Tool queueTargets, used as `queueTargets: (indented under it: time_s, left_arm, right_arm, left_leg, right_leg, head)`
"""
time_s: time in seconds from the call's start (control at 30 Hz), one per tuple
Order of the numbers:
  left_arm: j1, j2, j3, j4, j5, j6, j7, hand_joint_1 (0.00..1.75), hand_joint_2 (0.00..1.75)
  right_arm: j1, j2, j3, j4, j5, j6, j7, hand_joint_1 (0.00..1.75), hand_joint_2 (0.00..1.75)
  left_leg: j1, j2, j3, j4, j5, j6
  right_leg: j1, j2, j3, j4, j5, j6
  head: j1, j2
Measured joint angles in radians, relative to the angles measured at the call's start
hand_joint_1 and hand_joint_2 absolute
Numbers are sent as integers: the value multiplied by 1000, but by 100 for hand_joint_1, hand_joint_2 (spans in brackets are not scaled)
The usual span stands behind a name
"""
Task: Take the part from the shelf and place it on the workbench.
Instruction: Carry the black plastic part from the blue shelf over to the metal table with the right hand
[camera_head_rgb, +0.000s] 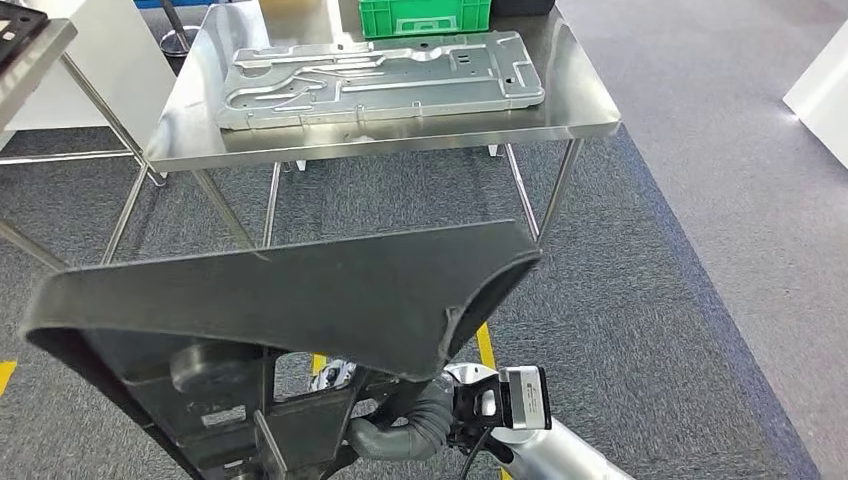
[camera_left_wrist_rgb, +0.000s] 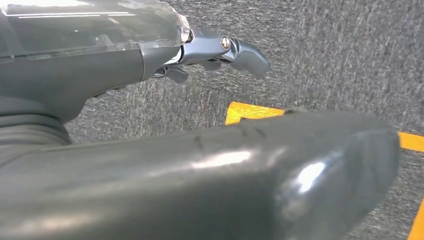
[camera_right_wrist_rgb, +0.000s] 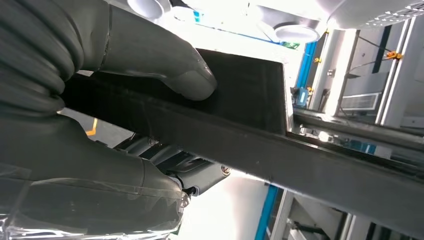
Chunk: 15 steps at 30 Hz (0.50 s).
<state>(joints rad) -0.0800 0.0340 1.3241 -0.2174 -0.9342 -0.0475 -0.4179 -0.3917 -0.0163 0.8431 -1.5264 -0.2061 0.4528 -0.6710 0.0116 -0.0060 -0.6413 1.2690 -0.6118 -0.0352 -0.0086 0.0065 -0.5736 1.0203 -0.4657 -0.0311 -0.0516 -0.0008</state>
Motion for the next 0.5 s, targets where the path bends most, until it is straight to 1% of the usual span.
queueTargets:
  time_s: [0.03,0.07,0.1,0.13,0.17,0.2,0.23,0.27,0.33,0.37,0.4,0.43,0.5]
  left_arm:
    - [2,0,0,0,0,0,1,0,0]
    - [3,0,0,0,0,1,1,0,0]
    - [3,0,0,0,0,2,2,0,0]
    - [3,1,0,0,0,2,3,0,0]
    - [4,1,0,0,0,3,4,0,0]
    - [4,1,0,0,0,3,5,0,0]
    - [4,1,0,0,0,3,5,0,0]
    - [4,2,0,0,0,3,6,0,0]
    - [3,2,0,0,1,5,8,0,0]
    - [2,2,0,0,2,6,9,0,0]
    - [0,2,0,0,2,7,10,0,0]
    - [-1,2,0,0,3,8,11,0,0]
    - [-1,2,0,0,3,10,13,0,0]
  right_arm:
    - [1,0,0,0,0,0,0,161,175]
    - [2,0,0,0,0,0,0,161,175]
    - [2,0,0,0,0,0,0,161,175]
    - [2,0,0,0,0,0,0,161,175]
    - [2,0,0,-1,0,0,1,161,175]
    - [2,0,0,-1,1,0,1,161,175]
    - [2,0,0,-2,1,0,1,161,175]
    - [2,0,0,-4,1,0,2,161,175]
    - [1,0,-1,-8,2,-2,2,161,175]
    - [1,0,-2,-10,2,-4,2,161,175]
    - [1,0,-4,-13,2,-6,2,161,175]
    - [1,0,-6,-15,3,-8,2,161,175]
    - [4,0,-9,-17,3,-10,2,161,175]
  left_leg:
    - [0,0,-24,14,-5,0]
    - [1,0,-31,-7,11,3]
    - [1,0,-22,-60,48,6]
    - [0,1,-4,-128,102,11]
    - [-3,2,9,-183,139,15]
    - [-6,3,20,-220,164,21]
    - [-9,4,25,-237,177,28]
    - [-12,5,26,-238,170,34]
    - [-9,3,43,-248,172,49]
    - [-7,3,53,-253,169,55]
    - [-6,2,63,-256,166,60]
    - [-6,2,70,-258,161,64]
    - [-8,2,83,-259,148,69]
  right_leg:
    - [0,1,8,0,-8,1]
    - [0,2,18,0,-16,2]
    - [0,2,30,0,-25,4]
    - [0,1,42,-1,-34,6]
    - [1,1,52,-1,-42,10]
    - [1,2,59,-2,-50,16]
    - [2,2,64,-5,-56,22]
    - [3,2,70,-3,-58,29]
    - [3,1,78,8,-62,41]
    - [3,0,72,32,-68,45]
    - [2,-1,50,73,-83,48]
    - [2,-1,15,133,-106,51]
    - [2,-1,-75,253,-153,54]
  head:
    - [0,0]
    - [0,0]
    - [0,0]
    - [0,0]
    - [0,0]
    - [0,0]
    - [0,0]
    - [1,0]
    - [1,0]
    - [2,0]
    - [2,0]
    - [2,0]
    - [2,0]
